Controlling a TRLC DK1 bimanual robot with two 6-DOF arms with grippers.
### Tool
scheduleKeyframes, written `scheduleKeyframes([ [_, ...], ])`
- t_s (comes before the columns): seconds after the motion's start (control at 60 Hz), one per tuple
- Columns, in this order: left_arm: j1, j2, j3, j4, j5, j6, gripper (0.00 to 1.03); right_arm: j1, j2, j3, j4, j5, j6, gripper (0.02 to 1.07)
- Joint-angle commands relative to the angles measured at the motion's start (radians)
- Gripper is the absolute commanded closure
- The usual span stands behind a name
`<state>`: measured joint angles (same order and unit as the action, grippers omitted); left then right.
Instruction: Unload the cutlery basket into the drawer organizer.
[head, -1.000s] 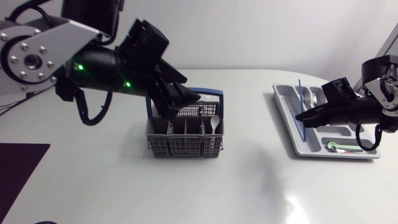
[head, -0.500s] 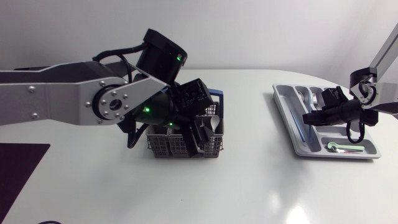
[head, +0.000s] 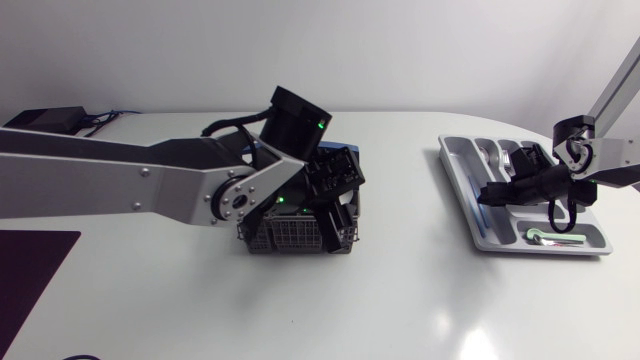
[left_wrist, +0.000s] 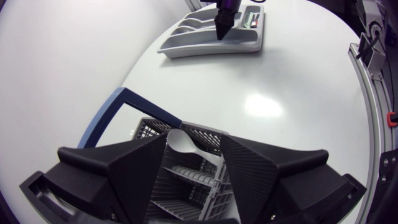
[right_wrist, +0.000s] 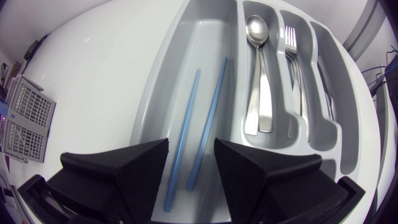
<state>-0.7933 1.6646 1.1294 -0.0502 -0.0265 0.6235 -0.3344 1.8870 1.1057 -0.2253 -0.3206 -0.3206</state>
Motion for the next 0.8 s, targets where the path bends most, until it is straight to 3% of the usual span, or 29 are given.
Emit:
scheduleKeyframes([
  [0.0,-0.015,0.058,-0.017,0.036,-0.032,0.031,0.51,0.003,-0.003,-0.040,0.018,0.002,0.012,0.30],
  [0.133,-0.015,0.107,0.007,0.072,-0.070,0.033,0.52,0.008,-0.040,-0.078,0.043,0.000,0.003,0.24],
  [0.783,0.019,0.207,0.102,0.104,-0.127,0.030,0.52,0.049,-0.157,-0.190,0.096,-0.005,-0.014,0.24],
])
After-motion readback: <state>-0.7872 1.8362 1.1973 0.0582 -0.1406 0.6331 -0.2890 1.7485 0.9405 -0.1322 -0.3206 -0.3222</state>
